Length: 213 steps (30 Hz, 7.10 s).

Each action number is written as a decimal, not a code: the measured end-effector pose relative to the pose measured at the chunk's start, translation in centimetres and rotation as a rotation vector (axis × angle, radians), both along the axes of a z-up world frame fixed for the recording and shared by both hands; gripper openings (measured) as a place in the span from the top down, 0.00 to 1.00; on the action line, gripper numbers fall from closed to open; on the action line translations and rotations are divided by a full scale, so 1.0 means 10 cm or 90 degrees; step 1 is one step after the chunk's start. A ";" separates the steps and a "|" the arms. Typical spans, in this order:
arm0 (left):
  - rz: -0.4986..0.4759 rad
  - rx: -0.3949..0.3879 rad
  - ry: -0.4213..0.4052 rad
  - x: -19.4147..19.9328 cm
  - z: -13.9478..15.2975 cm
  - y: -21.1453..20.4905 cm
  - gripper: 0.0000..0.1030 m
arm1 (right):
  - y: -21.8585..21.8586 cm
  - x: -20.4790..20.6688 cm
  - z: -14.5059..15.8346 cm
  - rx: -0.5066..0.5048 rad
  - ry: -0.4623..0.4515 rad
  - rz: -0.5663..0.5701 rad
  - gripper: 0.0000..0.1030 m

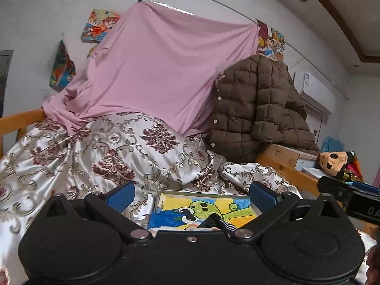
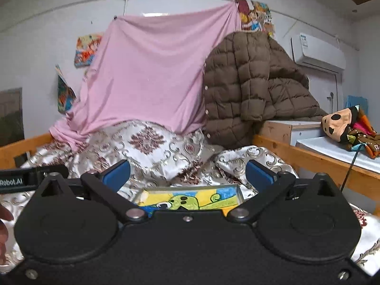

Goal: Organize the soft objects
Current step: 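Move both open tools back over the items lying beside the tray, then grasp the white cloth with the right tool while the left tool grasps the blue-printed white cloth, then carry both white cloths onto the frog picture tray and open both tools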

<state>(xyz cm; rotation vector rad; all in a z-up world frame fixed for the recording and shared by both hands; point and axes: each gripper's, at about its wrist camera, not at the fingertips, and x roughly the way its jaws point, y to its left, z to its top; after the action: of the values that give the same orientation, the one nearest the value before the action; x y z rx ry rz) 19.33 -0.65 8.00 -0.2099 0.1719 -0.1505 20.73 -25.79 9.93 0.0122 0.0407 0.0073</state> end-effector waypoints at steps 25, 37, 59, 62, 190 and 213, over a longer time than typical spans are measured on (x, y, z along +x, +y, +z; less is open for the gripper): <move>0.049 0.020 0.122 -1.10 -0.48 0.21 0.01 | 0.17 -1.00 -0.40 -0.020 0.102 -0.030 0.01; 0.057 0.048 0.281 -1.12 -0.81 0.22 0.01 | 0.41 -0.93 -0.63 -0.071 0.245 -0.033 0.01; 0.085 0.093 0.407 -0.94 -1.02 0.21 0.01 | 0.57 -0.78 -0.87 -0.069 0.384 0.056 0.01; 0.093 0.088 0.423 -0.90 -1.06 0.22 0.01 | 0.60 -0.74 -0.90 -0.063 0.398 0.078 0.01; -0.160 -0.072 0.256 1.01 -1.05 0.02 0.96 | 0.46 1.55 -0.94 -0.133 0.276 0.070 1.00; -0.134 -0.045 0.133 1.04 -0.12 -0.28 0.96 | -0.39 1.83 -0.18 0.089 0.108 0.064 1.00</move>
<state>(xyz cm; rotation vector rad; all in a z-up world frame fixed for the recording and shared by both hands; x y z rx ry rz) 29.74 -3.42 6.83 -0.2778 0.3974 -0.3439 39.02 -29.69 8.10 0.1507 0.2104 0.1098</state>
